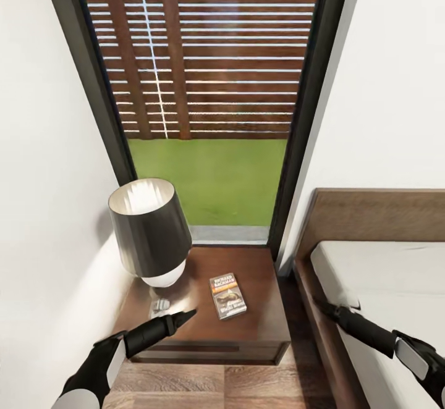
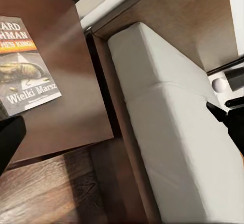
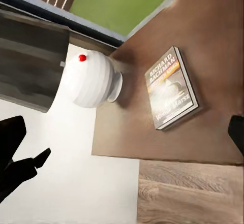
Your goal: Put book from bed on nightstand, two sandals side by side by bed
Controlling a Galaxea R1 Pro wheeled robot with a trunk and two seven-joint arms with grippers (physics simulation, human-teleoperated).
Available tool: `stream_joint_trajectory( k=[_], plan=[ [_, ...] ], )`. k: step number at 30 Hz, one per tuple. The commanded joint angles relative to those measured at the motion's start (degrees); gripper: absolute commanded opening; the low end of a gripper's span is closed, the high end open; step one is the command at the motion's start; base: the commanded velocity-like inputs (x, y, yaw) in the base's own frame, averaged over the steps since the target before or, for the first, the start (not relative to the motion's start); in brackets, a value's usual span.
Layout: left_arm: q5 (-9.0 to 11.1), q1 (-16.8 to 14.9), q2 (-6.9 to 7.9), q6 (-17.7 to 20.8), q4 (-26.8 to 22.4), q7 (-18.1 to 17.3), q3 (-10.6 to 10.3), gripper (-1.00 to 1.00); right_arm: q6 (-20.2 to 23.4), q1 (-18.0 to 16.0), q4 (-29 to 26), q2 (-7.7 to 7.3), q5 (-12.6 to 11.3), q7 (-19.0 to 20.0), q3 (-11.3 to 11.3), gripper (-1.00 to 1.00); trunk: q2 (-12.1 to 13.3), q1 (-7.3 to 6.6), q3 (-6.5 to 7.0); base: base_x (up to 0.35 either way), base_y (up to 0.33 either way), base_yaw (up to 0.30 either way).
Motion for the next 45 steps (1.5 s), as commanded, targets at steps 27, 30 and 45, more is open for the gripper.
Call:
stream_joint_trajectory(
  k=[27, 30, 45],
  plan=[
    [-1.0, 0.0, 4.50, -19.3, 23.3, 7.9, 0.3, 1.00, -19.4, 4.3, 14.8, 1.10, 24.5, 3.0, 0.5, 1.00, 10.8, -5.94, 4.80, 0.000, 0.000, 0.000],
    [-2.0, 0.0, 4.73, -22.5, 26.8, 9.6, 0.3, 1.00, -19.4, 6.3, 14.9, 1.49, 25.0, 2.9, 0.5, 1.00, 12.0, -6.60, 5.34, 0.000, 0.000, 0.000],
    [-6.4, 6.4, 4.83, -29.4, 33.3, 26.2, 0.3, 1.00, -39.0, 8.0, 24.1, 12.42, 32.3, 1.8, 0.5, 1.00, 18.0, -9.89, 8.03, 0.000, 0.000, 0.000]
  ],
)
